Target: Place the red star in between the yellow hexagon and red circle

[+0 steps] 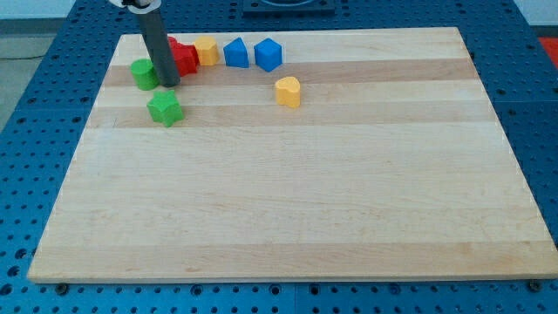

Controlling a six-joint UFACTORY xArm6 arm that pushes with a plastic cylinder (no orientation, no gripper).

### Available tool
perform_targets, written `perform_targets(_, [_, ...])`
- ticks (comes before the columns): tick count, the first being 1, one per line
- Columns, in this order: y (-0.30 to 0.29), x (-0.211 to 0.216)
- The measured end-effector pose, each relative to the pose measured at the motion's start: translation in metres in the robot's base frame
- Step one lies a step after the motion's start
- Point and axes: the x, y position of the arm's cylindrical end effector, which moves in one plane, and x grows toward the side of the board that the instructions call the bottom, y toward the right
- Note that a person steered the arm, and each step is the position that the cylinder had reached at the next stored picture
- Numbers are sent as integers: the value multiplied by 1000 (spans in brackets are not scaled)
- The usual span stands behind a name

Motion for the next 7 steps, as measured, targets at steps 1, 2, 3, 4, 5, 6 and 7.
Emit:
perform_targets(1, [0,-5])
perform_targets(2, [1,-10])
perform_targets(3, [2,-13])
perform_targets(4, [3,-13])
perform_targets(5, [3,-18])
perform_targets(6, [3,-27])
perform_targets(7, [3,-30])
